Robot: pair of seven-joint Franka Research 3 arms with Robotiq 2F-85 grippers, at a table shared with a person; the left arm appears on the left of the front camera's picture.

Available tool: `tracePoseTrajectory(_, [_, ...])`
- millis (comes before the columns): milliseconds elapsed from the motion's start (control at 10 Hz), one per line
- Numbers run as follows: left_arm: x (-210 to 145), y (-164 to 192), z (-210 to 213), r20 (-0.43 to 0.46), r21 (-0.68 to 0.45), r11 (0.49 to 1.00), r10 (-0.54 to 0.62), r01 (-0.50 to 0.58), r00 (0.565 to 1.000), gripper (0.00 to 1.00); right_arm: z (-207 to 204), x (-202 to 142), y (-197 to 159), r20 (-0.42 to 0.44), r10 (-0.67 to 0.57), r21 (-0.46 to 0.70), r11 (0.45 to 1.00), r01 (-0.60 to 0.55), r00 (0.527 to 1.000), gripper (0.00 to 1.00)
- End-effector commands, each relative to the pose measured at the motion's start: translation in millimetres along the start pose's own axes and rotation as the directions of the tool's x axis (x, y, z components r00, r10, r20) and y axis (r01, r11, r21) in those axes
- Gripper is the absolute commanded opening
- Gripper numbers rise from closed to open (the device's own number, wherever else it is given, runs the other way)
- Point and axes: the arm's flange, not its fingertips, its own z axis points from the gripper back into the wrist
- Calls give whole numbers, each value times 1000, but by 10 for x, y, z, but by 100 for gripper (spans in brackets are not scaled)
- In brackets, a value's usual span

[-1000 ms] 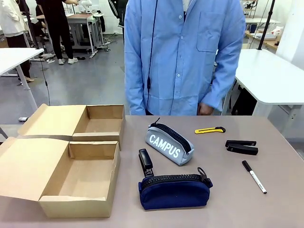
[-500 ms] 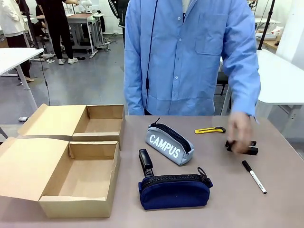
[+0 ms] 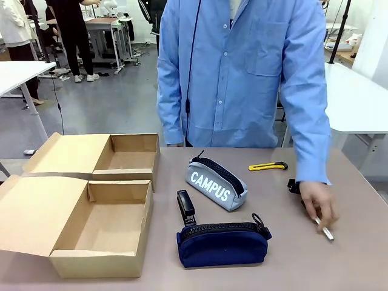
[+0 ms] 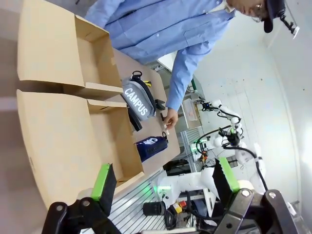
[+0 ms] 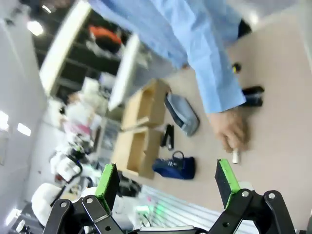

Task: Place items inside the box.
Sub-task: Pick up a Pencil pouch or Stapler and place it inside the Mailer Box closest to the robot.

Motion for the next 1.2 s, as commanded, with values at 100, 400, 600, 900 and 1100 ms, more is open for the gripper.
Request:
tracePoseTrajectory(100, [21, -13, 5, 8, -19, 1000, -21, 21, 1000, 100, 13, -469, -177, 29, 31, 12, 999, -32, 999, 100])
tracePoseTrajectory(400, [21, -13, 5, 8, -19, 1000, -21, 21, 1000, 100, -242, -282, -117, -28, 10, -31, 999, -11, 1000, 100])
tracePoseTrajectory(600, [21, -13, 5, 8, -19, 1000, -21, 21, 1000, 100, -790, -41, 223, -171, 80, -94, 991, -96, 982, 100])
tracePoseTrajectory(900, [21, -13, 5, 8, -19, 1000, -21, 21, 1000, 100, -1967, -19, 813, -477, 204, -171, 933, -317, 855, 100])
tracePoseTrajectory(1100, [21, -13, 5, 8, -19, 1000, -21, 21, 1000, 100, -2550, -295, 1109, -710, 347, -51, 843, -536, 613, 100])
